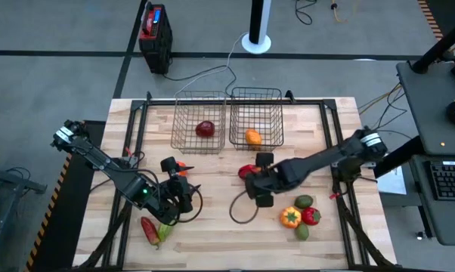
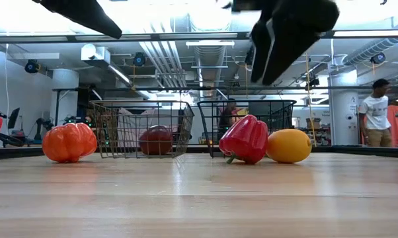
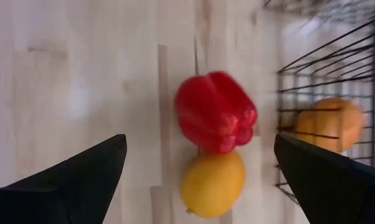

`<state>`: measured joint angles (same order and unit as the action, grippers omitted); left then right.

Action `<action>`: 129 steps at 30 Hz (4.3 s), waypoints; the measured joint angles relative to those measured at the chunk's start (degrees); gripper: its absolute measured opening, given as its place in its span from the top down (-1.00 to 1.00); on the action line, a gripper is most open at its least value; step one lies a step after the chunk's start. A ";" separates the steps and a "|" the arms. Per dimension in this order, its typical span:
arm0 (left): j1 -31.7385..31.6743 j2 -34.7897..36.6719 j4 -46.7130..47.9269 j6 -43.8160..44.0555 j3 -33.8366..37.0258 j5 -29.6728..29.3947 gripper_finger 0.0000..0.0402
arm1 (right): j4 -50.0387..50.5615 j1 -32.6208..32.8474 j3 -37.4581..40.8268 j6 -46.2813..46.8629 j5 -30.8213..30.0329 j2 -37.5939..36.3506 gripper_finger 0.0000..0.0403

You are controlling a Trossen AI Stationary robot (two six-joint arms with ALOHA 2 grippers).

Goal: Sort produce into baskets
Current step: Put the red bell pepper into the black wire basket

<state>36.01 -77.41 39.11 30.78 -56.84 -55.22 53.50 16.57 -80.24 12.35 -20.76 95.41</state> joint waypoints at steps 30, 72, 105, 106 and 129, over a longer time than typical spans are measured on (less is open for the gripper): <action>-0.11 -0.04 0.36 -0.35 0.00 -2.56 -0.48 | -1.59 -6.47 1.23 -6.59 1.43 7.83 -0.99; -0.11 -0.02 0.33 -0.67 0.00 -2.92 -0.48 | -4.88 -6.25 1.12 -6.21 2.98 7.94 -0.99; -0.11 -0.02 0.28 -0.53 0.00 -2.91 -0.48 | -10.85 -6.36 3.79 -6.44 9.01 8.03 -0.08; -0.11 -0.02 0.28 -0.38 0.00 -2.91 -0.48 | -10.83 -6.36 3.56 -6.25 9.37 8.03 -0.04; -0.10 -0.02 -0.12 0.05 0.00 -2.89 -0.48 | -32.59 -6.77 1.65 -20.23 -1.28 -7.03 -0.03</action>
<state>35.91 -77.43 38.99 30.83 -56.84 -58.11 20.92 9.81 -78.59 -7.89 -22.04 88.38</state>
